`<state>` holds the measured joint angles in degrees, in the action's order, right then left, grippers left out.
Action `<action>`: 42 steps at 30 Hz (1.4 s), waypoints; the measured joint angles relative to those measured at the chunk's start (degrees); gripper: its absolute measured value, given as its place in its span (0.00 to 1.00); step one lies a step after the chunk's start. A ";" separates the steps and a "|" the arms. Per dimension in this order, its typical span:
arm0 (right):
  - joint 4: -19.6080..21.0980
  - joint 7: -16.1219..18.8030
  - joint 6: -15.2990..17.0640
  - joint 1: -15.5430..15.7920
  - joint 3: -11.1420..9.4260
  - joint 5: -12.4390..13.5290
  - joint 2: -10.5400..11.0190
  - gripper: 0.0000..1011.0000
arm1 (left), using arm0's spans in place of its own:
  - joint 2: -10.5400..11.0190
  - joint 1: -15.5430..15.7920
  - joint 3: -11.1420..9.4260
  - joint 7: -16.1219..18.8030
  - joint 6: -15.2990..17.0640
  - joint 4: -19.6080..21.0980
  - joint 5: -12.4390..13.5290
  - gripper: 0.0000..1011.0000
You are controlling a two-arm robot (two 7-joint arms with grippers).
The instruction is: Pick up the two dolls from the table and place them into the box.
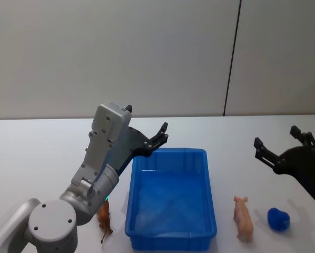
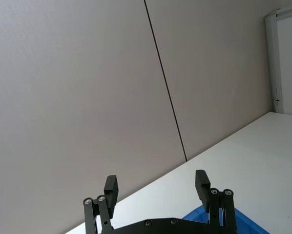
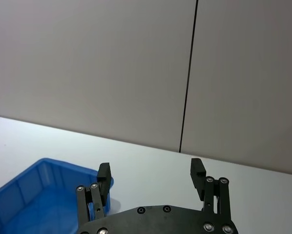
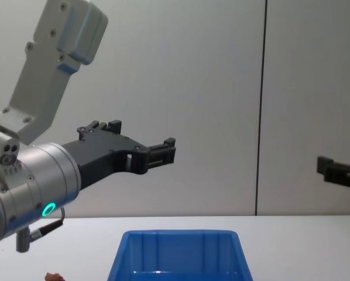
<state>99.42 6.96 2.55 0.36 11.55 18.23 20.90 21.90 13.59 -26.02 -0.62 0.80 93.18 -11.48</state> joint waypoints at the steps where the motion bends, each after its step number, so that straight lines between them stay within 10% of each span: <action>1: -0.13 0.31 0.20 0.01 -0.12 0.21 0.16 0.99 | 0.00 0.00 0.00 0.00 0.00 0.00 0.00 0.99; 15: -1.45 3.15 4.54 2.35 -1.91 1.71 3.56 0.99 | 0.00 0.00 0.00 0.00 0.00 0.00 0.00 0.99; 42: -4.76 4.43 6.75 6.96 -1.36 -3.88 5.61 0.99 | 0.00 0.00 0.00 0.00 0.00 0.00 0.00 0.99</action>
<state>94.67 11.39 9.31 7.31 10.20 14.35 26.51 21.90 13.58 -26.02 -0.62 0.80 93.18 -11.48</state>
